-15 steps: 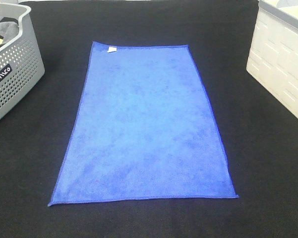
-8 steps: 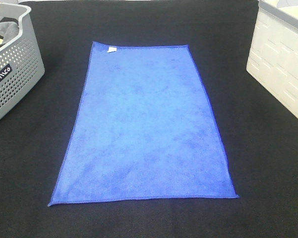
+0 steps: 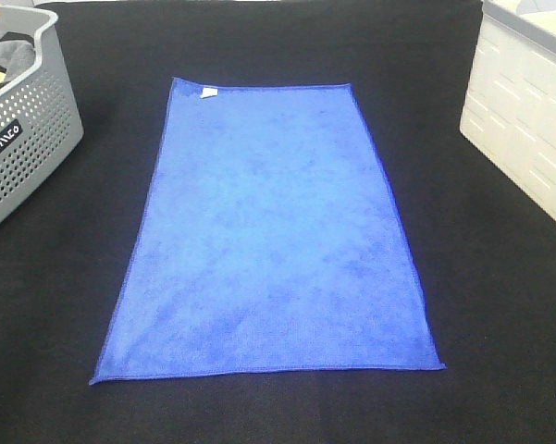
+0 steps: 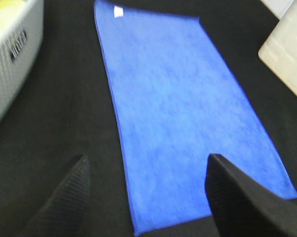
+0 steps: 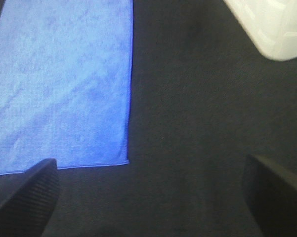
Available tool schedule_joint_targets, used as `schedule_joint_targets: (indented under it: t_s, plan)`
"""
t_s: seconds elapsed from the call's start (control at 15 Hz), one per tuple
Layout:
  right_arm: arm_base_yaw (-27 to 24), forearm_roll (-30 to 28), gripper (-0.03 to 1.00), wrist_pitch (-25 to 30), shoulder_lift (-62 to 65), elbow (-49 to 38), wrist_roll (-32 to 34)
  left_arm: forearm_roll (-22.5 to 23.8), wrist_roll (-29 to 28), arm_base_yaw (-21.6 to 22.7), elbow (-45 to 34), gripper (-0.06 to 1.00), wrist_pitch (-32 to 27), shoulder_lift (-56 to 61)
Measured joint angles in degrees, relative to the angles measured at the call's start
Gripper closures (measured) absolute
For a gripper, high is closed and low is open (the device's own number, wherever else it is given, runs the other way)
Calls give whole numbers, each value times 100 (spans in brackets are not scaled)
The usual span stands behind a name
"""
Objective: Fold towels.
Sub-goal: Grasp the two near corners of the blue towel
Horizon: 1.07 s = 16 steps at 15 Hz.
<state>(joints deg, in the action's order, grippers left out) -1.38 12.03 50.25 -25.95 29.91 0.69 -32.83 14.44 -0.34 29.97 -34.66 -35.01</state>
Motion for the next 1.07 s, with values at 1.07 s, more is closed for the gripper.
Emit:
schedule_joint_targets:
  t_s: [1.07]
  plan:
    - [0,3621,3,-1226,-5346,6,-3203,-3277,3134,-223,6,31,143,-5363]
